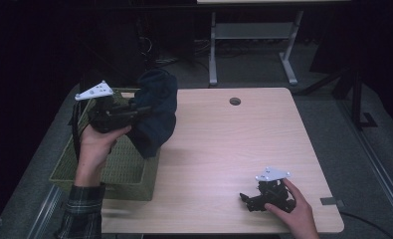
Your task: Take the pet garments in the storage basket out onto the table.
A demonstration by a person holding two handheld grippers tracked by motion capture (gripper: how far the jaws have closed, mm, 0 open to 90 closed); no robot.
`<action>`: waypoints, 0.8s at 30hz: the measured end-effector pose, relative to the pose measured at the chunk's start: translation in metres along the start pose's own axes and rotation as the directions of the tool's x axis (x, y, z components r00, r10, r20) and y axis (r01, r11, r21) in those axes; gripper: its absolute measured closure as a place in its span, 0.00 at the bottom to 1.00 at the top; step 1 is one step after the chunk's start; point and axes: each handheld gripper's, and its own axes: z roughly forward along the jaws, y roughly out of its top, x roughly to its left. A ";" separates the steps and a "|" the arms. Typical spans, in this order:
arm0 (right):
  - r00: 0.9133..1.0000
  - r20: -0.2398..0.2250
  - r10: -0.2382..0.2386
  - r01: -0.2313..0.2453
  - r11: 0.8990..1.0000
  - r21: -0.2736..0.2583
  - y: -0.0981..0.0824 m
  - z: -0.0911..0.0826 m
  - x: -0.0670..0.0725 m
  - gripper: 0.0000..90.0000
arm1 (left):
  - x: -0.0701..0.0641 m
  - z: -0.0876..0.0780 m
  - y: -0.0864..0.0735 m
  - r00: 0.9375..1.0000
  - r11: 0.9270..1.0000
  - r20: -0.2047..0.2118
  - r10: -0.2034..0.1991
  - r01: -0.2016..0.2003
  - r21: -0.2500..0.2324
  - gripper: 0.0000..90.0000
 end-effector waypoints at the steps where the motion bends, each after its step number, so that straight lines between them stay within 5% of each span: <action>1: 1.000 0.000 0.000 0.000 1.000 0.000 0.000 0.000 0.000 0.00 | -0.002 0.002 0.001 1.000 1.000 0.006 0.004 -0.004 -0.002 0.73; 24: 1.000 0.001 -0.002 0.002 1.000 -0.001 0.000 0.000 0.000 0.00 | -0.045 0.062 0.010 0.990 0.997 0.126 0.070 -0.075 0.035 0.73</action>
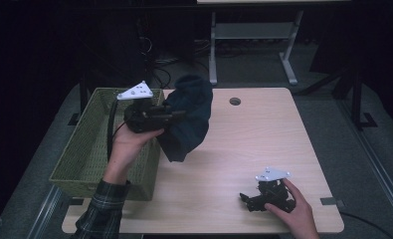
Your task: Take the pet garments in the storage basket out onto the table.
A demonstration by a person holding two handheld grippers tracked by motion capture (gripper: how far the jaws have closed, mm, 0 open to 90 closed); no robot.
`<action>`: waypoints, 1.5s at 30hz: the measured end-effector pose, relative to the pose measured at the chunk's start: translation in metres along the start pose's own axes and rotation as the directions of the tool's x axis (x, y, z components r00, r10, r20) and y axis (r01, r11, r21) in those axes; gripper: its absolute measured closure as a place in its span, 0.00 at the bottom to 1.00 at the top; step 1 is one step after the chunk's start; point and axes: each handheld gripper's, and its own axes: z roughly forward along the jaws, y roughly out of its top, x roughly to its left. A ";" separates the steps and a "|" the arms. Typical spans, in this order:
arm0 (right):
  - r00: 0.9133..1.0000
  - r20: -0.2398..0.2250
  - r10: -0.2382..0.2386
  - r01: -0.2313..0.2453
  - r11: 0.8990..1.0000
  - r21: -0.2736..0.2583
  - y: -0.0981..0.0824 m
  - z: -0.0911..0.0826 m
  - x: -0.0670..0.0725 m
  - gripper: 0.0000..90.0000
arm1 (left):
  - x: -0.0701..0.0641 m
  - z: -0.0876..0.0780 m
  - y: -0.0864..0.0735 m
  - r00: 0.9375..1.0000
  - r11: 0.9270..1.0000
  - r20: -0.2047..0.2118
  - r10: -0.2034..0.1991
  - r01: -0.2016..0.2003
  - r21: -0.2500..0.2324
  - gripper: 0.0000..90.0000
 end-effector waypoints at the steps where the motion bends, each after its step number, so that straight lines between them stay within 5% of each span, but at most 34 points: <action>1: 1.000 0.000 0.000 0.000 1.000 0.000 0.000 0.000 0.000 0.00 | -0.001 0.003 0.000 1.000 1.000 0.004 -0.001 0.001 0.004 0.73; 13: 1.000 0.000 0.000 0.000 1.000 0.000 0.000 0.000 0.000 0.00 | -0.016 0.045 -0.002 0.999 0.999 0.052 0.008 -0.011 0.048 0.73; 24: 1.000 0.000 0.000 0.000 1.000 0.000 0.000 0.000 0.000 0.00 | -0.027 0.088 -0.016 0.999 0.996 0.054 -0.006 0.001 0.091 0.73; 34: 1.000 -0.001 0.000 0.000 1.000 -0.002 0.000 0.000 0.000 0.00 | -0.032 0.130 -0.041 0.998 0.983 0.054 -0.021 0.010 0.185 0.73; 45: 1.000 -0.002 0.003 -0.003 1.000 0.002 0.000 0.000 0.000 0.00 | -0.039 0.181 -0.070 0.998 0.958 0.063 -0.015 -0.003 0.286 0.73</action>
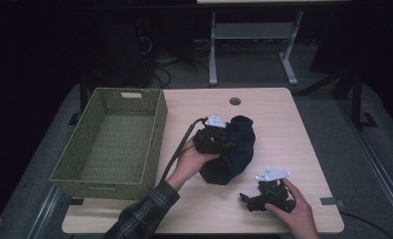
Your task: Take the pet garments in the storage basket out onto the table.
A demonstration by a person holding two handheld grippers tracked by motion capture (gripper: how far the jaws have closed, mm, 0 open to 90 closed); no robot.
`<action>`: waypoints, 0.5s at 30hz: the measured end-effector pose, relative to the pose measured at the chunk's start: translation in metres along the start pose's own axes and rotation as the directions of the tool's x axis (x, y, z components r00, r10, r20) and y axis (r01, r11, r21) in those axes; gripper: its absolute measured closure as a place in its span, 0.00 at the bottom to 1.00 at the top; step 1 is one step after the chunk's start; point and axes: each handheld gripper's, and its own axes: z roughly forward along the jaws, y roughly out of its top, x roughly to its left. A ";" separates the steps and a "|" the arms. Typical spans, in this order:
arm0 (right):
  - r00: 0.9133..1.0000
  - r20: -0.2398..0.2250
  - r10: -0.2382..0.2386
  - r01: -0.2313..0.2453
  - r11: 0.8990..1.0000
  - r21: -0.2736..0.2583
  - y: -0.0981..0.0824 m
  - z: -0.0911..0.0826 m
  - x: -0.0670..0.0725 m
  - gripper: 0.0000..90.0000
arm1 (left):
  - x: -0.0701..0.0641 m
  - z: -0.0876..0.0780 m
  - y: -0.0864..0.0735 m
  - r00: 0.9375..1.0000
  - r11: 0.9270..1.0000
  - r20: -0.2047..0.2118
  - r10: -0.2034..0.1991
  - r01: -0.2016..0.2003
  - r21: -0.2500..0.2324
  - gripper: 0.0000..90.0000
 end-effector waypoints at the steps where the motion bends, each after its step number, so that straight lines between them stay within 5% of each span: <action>1: 1.000 0.000 0.000 0.000 1.000 0.000 0.000 0.000 0.000 0.00 | 0.000 0.005 -0.001 1.000 1.000 0.002 0.007 -0.007 0.008 0.73; 15: 1.000 -0.002 -0.009 0.009 1.000 -0.004 0.000 0.000 0.000 0.00 | -0.001 0.060 -0.020 1.000 0.994 0.023 0.009 -0.011 0.112 0.65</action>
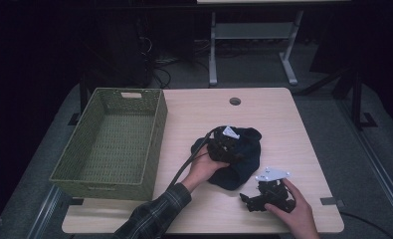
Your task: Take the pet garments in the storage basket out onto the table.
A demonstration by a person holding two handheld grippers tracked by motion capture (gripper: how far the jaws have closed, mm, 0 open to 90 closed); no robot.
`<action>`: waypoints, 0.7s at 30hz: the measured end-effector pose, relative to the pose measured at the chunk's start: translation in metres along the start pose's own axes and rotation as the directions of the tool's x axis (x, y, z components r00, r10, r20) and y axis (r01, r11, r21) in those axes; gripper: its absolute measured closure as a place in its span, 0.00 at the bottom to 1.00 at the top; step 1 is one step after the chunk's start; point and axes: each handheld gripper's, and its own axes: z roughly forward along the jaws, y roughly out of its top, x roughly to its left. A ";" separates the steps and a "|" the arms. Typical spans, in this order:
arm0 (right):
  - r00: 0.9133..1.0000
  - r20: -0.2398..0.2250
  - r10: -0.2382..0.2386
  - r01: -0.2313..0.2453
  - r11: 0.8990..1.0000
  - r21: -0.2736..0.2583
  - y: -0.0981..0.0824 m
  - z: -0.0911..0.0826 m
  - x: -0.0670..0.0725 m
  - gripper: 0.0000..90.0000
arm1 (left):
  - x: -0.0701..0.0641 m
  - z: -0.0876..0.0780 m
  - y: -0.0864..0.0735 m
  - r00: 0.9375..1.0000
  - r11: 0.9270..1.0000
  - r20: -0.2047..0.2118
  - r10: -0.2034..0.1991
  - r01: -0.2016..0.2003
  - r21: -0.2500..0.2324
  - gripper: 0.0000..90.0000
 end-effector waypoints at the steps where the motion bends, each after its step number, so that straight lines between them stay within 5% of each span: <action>1: 1.000 -0.002 0.005 -0.005 1.000 0.002 0.000 0.000 0.000 0.00 | 0.000 0.000 0.000 1.000 1.000 0.001 0.001 -0.001 0.004 0.60; 7: 1.000 -0.001 0.000 0.000 1.000 0.002 0.000 0.000 0.000 0.00 | -0.002 -0.010 0.004 1.000 0.999 -0.007 0.019 -0.019 -0.032 0.40; 21: 1.000 -0.002 0.000 0.000 1.000 0.003 0.000 0.000 0.000 0.00 | -0.008 -0.040 0.004 0.998 0.997 -0.039 0.055 -0.057 -0.052 0.17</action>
